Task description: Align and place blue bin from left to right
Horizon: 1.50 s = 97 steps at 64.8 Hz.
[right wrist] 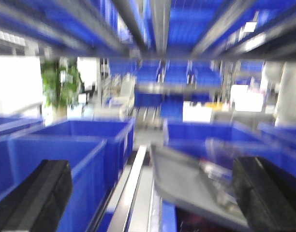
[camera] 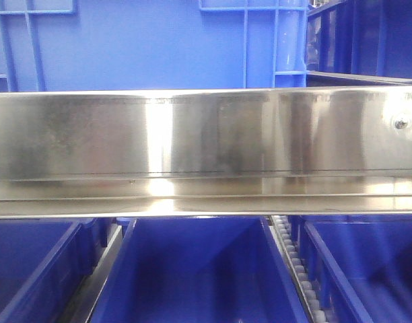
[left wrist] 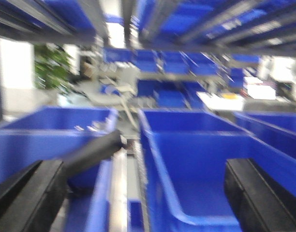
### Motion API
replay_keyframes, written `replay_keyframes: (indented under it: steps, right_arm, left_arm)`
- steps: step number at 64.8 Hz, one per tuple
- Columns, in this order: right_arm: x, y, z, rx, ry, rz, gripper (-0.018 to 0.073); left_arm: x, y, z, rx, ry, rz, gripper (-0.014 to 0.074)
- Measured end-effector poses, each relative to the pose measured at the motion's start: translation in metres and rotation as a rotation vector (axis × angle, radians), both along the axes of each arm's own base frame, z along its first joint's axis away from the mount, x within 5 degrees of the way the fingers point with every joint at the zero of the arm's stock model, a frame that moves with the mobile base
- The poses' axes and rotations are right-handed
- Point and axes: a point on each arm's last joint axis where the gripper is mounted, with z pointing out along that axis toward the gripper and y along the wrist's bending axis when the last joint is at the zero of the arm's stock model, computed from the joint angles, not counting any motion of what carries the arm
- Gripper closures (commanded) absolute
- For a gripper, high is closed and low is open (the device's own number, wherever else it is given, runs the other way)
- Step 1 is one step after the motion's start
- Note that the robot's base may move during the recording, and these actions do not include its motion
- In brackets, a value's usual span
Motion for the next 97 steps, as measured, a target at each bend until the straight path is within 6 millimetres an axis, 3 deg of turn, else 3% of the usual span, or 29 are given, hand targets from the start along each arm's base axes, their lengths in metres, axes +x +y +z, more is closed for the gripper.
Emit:
replay_keyframes:
  steps: [18, 39, 48, 58, 71, 82, 97]
  right_arm:
    - [0.049, 0.019, 0.015, 0.050, 0.162, 0.238, -0.0009]
    - [0.115, 0.053, 0.049, 0.006, 0.353, 0.451, -0.0009]
    - [0.147, 0.063, 0.054, 0.001, 0.481, 0.473, -0.0009]
    - [0.179, 0.066, 0.051, -0.058, 0.614, 0.355, -0.0009]
    - [0.208, 0.082, 0.047, -0.173, 0.717, 0.177, -0.0009]
    - [0.230, 0.100, 0.043, -0.154, 0.736, 0.167, -0.0009]
    - [0.254, 0.107, 0.040, -0.100, 0.748, 0.165, -0.0009]
  left_arm:
    - [0.052, -0.027, 0.014, 0.050, 0.222, -0.198, 0.0025]
    - [0.122, -0.056, 0.033, 0.124, 0.468, -0.208, 0.0025]
    - [0.148, -0.065, 0.042, 0.130, 0.515, -0.201, 0.0025]
    - [0.170, -0.072, 0.050, 0.112, 0.518, -0.190, 0.0025]
    - [0.205, -0.073, 0.030, 0.088, 0.628, -0.143, 0.0025]
    - [0.225, -0.074, 0.012, 0.040, 0.716, -0.098, 0.0025]
    - [0.245, -0.073, -0.004, 0.084, 0.760, -0.030, 0.0025]
